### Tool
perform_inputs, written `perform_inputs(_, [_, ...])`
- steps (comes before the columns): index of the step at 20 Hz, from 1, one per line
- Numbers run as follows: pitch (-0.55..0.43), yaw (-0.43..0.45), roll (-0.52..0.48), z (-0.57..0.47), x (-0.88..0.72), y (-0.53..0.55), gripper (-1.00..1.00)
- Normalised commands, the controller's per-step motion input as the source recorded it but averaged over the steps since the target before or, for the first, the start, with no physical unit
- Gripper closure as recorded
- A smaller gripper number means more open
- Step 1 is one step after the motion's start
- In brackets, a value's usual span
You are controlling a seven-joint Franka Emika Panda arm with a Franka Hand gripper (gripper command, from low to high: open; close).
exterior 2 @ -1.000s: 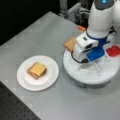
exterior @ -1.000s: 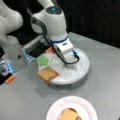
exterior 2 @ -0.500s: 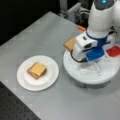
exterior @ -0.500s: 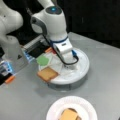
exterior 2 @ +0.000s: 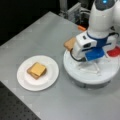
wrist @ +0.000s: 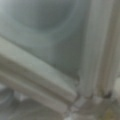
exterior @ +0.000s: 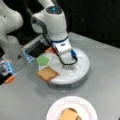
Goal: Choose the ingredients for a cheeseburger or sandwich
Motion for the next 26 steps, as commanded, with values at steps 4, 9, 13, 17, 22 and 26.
perform_inputs(4, [0.062, -0.018, 0.000, -0.03, -0.03, 0.10, -1.00])
perform_inputs(9, [0.098, -0.042, -0.025, 0.09, -0.01, 0.10, -1.00])
perform_inputs(13, [0.120, -0.020, -0.024, 0.22, 0.05, 0.09, -1.00])
perform_inputs(17, [0.119, 0.000, 0.000, 0.19, 0.12, 0.07, -1.00])
perform_inputs(22, [0.152, -0.027, 0.048, 0.17, 0.15, 0.03, -1.00])
perform_inputs(26, [0.209, -0.220, 0.092, 0.29, 0.14, 0.04, -1.00])
